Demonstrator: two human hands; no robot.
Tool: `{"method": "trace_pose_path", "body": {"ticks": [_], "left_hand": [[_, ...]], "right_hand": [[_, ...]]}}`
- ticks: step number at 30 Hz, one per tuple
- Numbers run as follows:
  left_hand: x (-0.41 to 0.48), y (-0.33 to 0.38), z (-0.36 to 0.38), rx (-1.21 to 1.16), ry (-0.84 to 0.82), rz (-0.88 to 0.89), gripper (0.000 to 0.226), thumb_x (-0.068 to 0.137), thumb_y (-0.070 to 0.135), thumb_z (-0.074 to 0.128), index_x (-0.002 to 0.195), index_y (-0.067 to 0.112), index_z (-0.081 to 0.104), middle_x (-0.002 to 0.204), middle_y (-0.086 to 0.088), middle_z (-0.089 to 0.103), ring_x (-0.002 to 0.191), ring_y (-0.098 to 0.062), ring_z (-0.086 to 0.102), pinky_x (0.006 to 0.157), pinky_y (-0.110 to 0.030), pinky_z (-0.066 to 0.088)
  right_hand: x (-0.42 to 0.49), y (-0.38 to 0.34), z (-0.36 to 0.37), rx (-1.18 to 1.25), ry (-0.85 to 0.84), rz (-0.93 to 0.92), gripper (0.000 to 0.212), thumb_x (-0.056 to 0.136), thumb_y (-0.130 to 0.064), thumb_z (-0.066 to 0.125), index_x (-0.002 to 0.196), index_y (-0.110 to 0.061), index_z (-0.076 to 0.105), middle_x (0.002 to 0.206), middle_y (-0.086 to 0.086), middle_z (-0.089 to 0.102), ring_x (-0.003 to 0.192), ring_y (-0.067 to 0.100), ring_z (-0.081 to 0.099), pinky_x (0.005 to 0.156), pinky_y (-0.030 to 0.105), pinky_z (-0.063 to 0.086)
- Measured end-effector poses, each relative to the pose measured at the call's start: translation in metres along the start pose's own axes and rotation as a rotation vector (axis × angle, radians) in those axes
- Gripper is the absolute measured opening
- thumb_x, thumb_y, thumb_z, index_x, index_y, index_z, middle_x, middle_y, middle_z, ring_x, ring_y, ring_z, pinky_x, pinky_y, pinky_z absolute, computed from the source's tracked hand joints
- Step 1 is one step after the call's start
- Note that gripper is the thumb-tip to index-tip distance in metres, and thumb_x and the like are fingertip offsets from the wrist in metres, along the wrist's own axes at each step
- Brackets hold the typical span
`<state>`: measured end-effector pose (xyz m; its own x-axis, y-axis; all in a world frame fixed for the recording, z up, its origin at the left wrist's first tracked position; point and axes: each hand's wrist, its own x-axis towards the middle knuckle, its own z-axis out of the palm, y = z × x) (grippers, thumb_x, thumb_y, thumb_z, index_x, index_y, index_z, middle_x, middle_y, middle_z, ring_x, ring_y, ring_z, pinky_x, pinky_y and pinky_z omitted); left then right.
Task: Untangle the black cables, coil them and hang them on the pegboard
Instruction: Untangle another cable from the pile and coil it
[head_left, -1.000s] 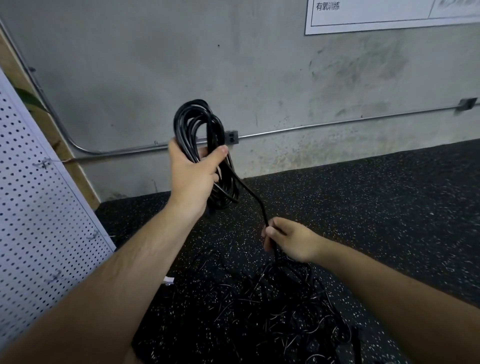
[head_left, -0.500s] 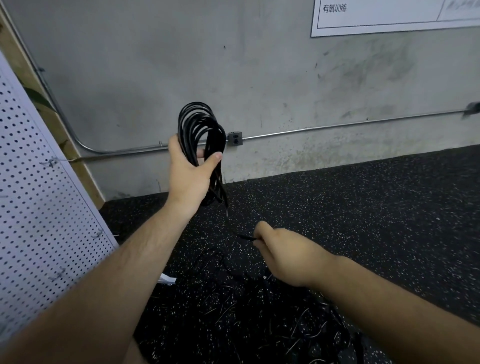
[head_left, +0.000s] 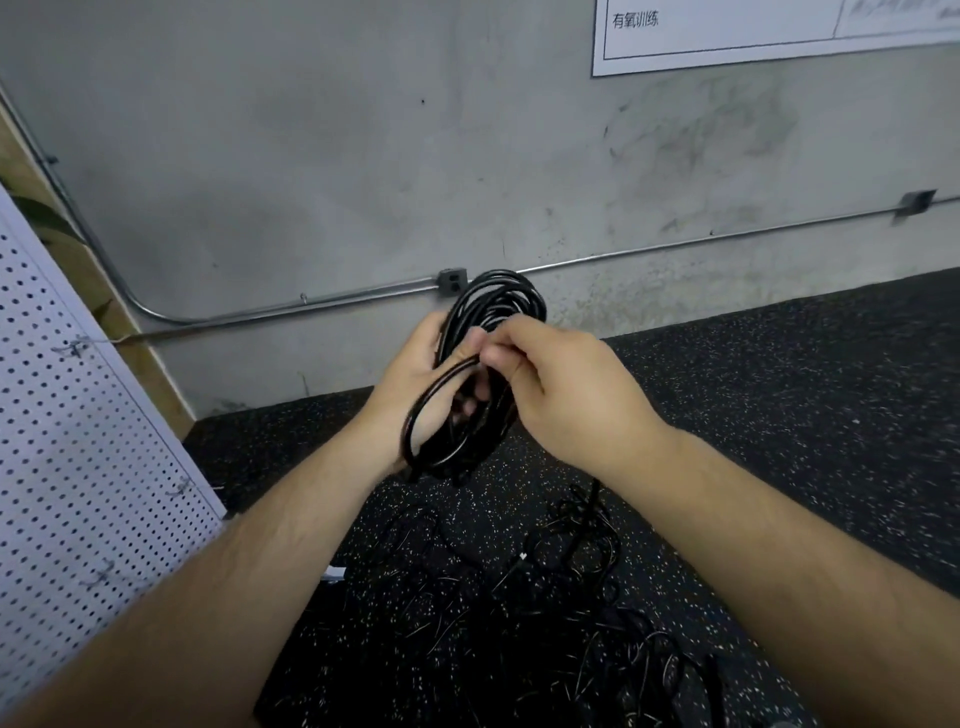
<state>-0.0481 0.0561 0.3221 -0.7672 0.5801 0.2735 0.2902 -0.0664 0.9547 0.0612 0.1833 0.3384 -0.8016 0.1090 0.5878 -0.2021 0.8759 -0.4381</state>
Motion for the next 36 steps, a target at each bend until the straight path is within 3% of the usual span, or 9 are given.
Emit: {"method": "trace_pose_path", "body": {"ticks": [5, 11, 15, 18, 21, 23, 27, 32, 36], "left_hand": [[-0.004, -0.002, 0.004, -0.182, -0.079, -0.090, 0.024, 0.100, 0.046, 0.051, 0.101, 0.022, 0.052, 0.059, 0.002, 0.045, 0.045, -0.010, 0.036, 0.044, -0.022, 0.030], [0.001, -0.001, -0.008, -0.384, -0.047, -0.218, 0.037, 0.092, 0.053, 0.059, 0.083, 0.018, 0.048, 0.062, 0.004, 0.037, 0.045, -0.009, 0.032, 0.041, -0.021, 0.032], [-0.003, 0.001, -0.008, -0.302, -0.215, -0.203, 0.053, 0.081, 0.063, 0.071, 0.085, 0.013, 0.052, 0.062, 0.003, 0.047, 0.046, -0.009, 0.036, 0.043, -0.019, 0.035], [-0.008, 0.004, -0.003, -0.215, -0.270, -0.173, 0.044, 0.081, 0.033, 0.085, 0.105, 0.008, 0.057, 0.074, -0.004, 0.056, 0.048, -0.008, 0.039, 0.045, -0.019, 0.033], [-0.009, 0.006, 0.002, -0.179, -0.213, -0.138, 0.014, 0.093, 0.021, 0.070, 0.094, 0.012, 0.059, 0.067, 0.000, 0.049, 0.048, -0.009, 0.035, 0.044, -0.020, 0.029], [-0.005, 0.007, -0.002, -0.269, -0.119, -0.111, 0.018, 0.097, 0.015, 0.065, 0.080, 0.017, 0.060, 0.062, 0.002, 0.042, 0.047, -0.009, 0.033, 0.043, -0.021, 0.026], [0.008, 0.010, -0.028, -0.350, 0.087, -0.031, 0.013, 0.095, 0.009, 0.066, 0.084, 0.012, 0.058, 0.059, 0.003, 0.042, 0.046, -0.009, 0.032, 0.043, -0.023, 0.024], [0.020, 0.016, -0.050, -0.529, 0.270, 0.024, 0.019, 0.098, 0.007, 0.061, 0.081, 0.014, 0.056, 0.059, 0.005, 0.043, 0.045, -0.006, 0.032, 0.041, -0.021, 0.026], [0.017, 0.016, -0.054, -0.516, 0.212, 0.014, 0.024, 0.099, 0.011, 0.061, 0.078, 0.017, 0.052, 0.061, 0.005, 0.042, 0.047, -0.007, 0.032, 0.043, -0.021, 0.026]], "right_hand": [[0.010, 0.010, -0.002, -0.012, 0.079, 0.036, 0.021, 0.105, -0.033, 0.051, 0.104, -0.017, 0.064, 0.075, -0.008, 0.055, 0.070, 0.017, 0.052, 0.060, 0.033, 0.035], [0.010, 0.028, -0.016, -0.052, 0.033, -0.095, 0.017, 0.100, -0.031, 0.061, 0.102, -0.020, 0.075, 0.086, 0.000, 0.070, 0.079, 0.022, 0.062, 0.068, 0.041, 0.054], [0.007, 0.027, -0.012, -0.184, 0.042, -0.126, 0.026, 0.097, -0.039, 0.054, 0.100, -0.024, 0.076, 0.091, -0.003, 0.071, 0.085, 0.023, 0.066, 0.069, 0.038, 0.054], [0.009, 0.025, -0.010, -0.162, 0.106, -0.036, 0.020, 0.098, -0.039, 0.061, 0.101, -0.021, 0.070, 0.095, -0.003, 0.071, 0.086, 0.021, 0.066, 0.071, 0.036, 0.051], [0.008, 0.025, -0.014, -0.063, 0.126, 0.074, 0.026, 0.094, -0.045, 0.067, 0.101, -0.020, 0.061, 0.087, -0.012, 0.064, 0.077, 0.007, 0.060, 0.067, 0.023, 0.048], [0.002, 0.027, -0.013, 0.052, 0.130, 0.145, 0.026, 0.093, -0.044, 0.068, 0.099, -0.022, 0.055, 0.080, -0.013, 0.058, 0.067, 0.001, 0.054, 0.060, 0.016, 0.044], [-0.016, 0.046, -0.004, 0.346, -0.019, 0.349, 0.018, 0.101, -0.041, 0.054, 0.097, -0.024, 0.052, 0.075, -0.006, 0.059, 0.060, 0.002, 0.052, 0.064, 0.025, 0.054], [-0.047, 0.072, 0.026, 0.361, -0.415, 0.488, 0.032, 0.108, -0.040, 0.036, 0.100, -0.020, 0.060, 0.079, 0.000, 0.067, 0.069, 0.007, 0.060, 0.074, 0.037, 0.053], [-0.042, 0.061, 0.041, 0.548, -0.236, 0.449, 0.033, 0.110, -0.032, 0.035, 0.098, -0.013, 0.059, 0.063, -0.009, 0.049, 0.058, 0.013, 0.049, 0.063, 0.043, 0.057]]}}
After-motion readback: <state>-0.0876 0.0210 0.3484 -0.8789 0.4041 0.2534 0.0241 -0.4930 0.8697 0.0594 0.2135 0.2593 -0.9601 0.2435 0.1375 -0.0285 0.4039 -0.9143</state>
